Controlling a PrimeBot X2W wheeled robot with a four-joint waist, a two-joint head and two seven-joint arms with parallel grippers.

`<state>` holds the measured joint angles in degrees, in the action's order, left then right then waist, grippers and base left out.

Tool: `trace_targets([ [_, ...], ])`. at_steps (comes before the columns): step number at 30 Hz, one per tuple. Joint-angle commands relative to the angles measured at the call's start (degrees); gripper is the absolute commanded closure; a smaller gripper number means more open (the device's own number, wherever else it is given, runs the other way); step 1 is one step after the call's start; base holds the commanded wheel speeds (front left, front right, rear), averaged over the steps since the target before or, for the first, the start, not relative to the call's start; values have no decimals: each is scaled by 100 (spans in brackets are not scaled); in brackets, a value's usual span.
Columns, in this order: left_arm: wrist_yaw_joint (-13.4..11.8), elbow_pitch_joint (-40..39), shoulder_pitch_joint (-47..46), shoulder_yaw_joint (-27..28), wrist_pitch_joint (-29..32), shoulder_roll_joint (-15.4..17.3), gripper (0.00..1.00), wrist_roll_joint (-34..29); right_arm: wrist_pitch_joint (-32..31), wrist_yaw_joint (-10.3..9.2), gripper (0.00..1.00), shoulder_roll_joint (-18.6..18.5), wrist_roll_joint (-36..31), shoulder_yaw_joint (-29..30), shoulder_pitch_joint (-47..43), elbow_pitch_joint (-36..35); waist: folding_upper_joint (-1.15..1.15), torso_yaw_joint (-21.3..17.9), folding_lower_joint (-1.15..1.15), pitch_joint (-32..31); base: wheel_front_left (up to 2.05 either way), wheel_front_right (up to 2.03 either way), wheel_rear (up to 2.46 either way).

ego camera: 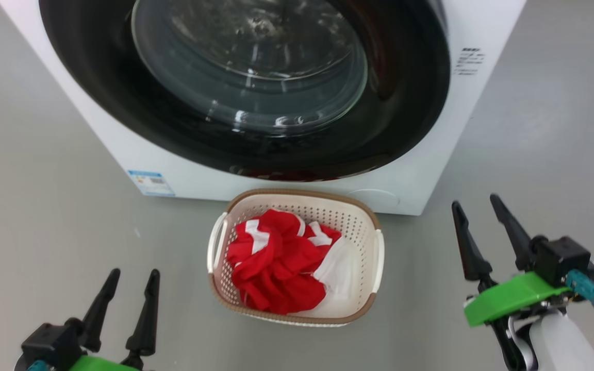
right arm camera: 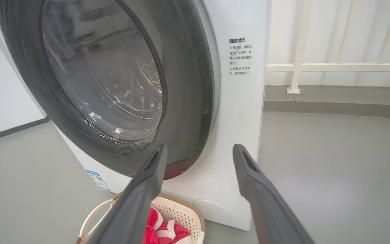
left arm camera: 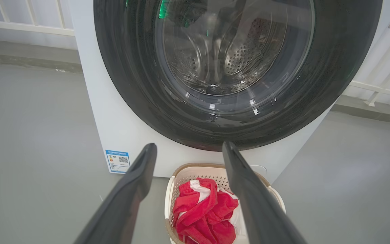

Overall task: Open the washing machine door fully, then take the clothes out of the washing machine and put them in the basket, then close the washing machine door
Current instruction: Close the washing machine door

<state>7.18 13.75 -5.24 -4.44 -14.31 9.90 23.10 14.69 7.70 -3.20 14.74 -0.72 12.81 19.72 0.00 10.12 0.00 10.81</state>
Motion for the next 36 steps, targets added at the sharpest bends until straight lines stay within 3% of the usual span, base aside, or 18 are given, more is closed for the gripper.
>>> trace_targets([
  [1, 31, -97, 13, 258, -69, 168, 0, -29, 31, -21, 0, 33, 76, -111, -95, -172, 0, -180, 0, -189, 0, 0, 0],
  [17, 31, -120, 457, 510, -69, 267, 0, -81, 31, -21, 0, 33, 90, 173, -1080, -250, 0, -674, 0, -738, 0, 0, 0],
  [36, 31, -393, 724, 545, -69, 291, 0, -115, 31, -21, 0, 33, 77, 331, -1558, -423, 0, -929, 0, -974, 0, 0, 0],
])
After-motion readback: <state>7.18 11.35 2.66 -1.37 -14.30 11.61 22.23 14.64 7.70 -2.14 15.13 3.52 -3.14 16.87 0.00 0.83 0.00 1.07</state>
